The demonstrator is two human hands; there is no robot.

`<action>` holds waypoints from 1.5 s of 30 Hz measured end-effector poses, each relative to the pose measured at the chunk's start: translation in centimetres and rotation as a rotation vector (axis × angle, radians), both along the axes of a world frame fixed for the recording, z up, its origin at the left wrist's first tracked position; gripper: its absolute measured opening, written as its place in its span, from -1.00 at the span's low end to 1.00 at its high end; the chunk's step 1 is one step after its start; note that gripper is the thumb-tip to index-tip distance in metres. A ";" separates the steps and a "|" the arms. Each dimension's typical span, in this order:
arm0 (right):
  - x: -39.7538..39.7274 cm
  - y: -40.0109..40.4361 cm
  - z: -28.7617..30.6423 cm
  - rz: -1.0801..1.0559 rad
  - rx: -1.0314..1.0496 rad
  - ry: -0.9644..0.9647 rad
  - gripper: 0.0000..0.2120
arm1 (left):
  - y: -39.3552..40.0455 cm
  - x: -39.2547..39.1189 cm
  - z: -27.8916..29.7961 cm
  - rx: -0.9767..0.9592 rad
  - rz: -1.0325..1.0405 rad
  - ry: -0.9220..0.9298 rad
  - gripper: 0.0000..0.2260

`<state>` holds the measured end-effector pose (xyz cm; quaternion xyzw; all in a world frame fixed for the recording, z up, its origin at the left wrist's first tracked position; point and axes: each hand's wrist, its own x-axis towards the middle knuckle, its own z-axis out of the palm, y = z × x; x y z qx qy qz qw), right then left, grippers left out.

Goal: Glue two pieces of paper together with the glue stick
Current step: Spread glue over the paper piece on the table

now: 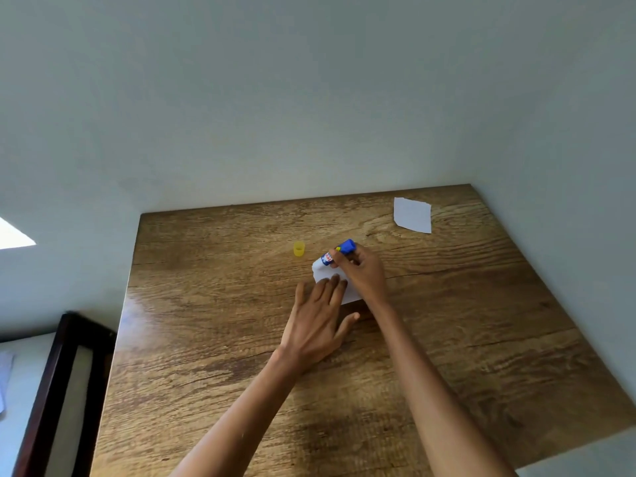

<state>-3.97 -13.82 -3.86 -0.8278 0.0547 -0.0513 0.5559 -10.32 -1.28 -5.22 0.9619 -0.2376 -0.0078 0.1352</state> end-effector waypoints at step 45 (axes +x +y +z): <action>-0.4 -3.8 1.3 -0.402 0.444 0.019 -0.96 | 1.8 3.2 1.5 0.103 -0.236 0.071 -0.48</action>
